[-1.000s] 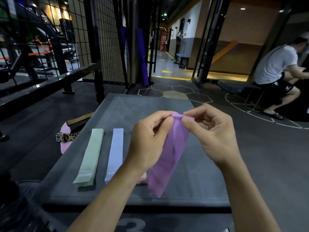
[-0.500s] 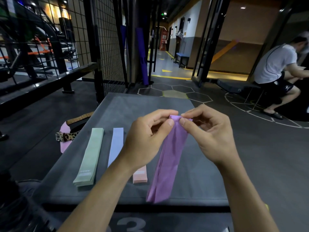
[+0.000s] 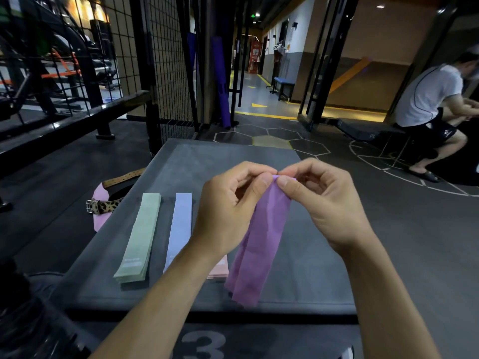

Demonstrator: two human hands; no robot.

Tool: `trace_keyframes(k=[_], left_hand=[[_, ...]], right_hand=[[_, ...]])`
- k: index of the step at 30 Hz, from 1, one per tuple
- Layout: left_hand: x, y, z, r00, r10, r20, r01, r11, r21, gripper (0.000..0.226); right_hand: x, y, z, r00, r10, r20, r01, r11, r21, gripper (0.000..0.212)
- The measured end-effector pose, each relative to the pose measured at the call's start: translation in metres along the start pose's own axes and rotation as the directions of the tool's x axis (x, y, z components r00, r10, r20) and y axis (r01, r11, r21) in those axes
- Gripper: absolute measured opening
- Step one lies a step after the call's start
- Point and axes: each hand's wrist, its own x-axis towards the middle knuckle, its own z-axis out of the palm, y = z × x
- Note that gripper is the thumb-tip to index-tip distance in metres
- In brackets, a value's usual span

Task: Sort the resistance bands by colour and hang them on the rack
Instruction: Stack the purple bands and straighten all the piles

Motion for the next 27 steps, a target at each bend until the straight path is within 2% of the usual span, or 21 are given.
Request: trace_keyframes(k=[2, 4, 6, 9, 11, 14, 17, 19, 23, 27], left_hand=[[-0.003, 0.0, -0.002, 0.997, -0.044, 0.056, 0.05, 0.994, -0.099, 0.021], [-0.005, -0.003, -0.007, 0.962, -0.117, 0.246, 0.183, 0.946, -0.269, 0.04], [-0.008, -0.01, -0.01, 0.865, -0.16, 0.475, 0.344, 0.878, -0.332, 0.053], [-0.011, -0.02, -0.007, 0.725, -0.203, 0.658, 0.466, 0.848, -0.251, 0.05], [-0.016, -0.025, -0.001, 0.691, -0.217, 0.69, 0.486, 0.846, -0.221, 0.039], [-0.021, -0.029, 0.004, 0.698, -0.317, 0.642, 0.545, 0.817, -0.189, 0.025], [-0.025, -0.038, 0.007, 0.685, -0.35, 0.639, 0.572, 0.802, -0.173, 0.027], [-0.027, -0.043, 0.006, 0.65, -0.356, 0.671, 0.606, 0.776, -0.175, 0.031], [-0.037, -0.056, 0.005, 0.564, -0.391, 0.727, 0.659, 0.744, -0.111, 0.033], [-0.049, -0.065, 0.01, 0.558, -0.438, 0.704, 0.604, 0.797, 0.017, 0.025]], right_hand=[[0.001, -0.006, 0.003, 0.999, -0.042, -0.006, 0.042, 0.999, -0.012, 0.008], [0.003, -0.014, 0.005, 0.996, -0.087, 0.009, 0.087, 0.996, -0.012, 0.005], [0.005, -0.02, 0.006, 0.994, -0.1, 0.033, 0.1, 0.995, -0.014, 0.004], [0.007, -0.021, 0.005, 0.994, -0.094, 0.064, 0.094, 0.996, 0.005, 0.001], [0.009, -0.019, 0.004, 0.993, -0.099, 0.07, 0.099, 0.995, 0.004, 0.002], [0.011, -0.014, 0.004, 0.996, -0.075, 0.043, 0.075, 0.997, 0.011, 0.004], [0.012, -0.011, 0.005, 0.999, -0.045, -0.001, 0.045, 0.999, -0.003, 0.004], [0.013, -0.009, 0.004, 0.998, -0.035, -0.045, 0.033, 0.999, -0.032, 0.001], [0.013, -0.01, 0.004, 0.99, -0.054, -0.13, 0.046, 0.997, -0.064, 0.007], [0.014, -0.01, 0.009, 0.974, -0.065, -0.218, 0.047, 0.995, -0.086, 0.006]])
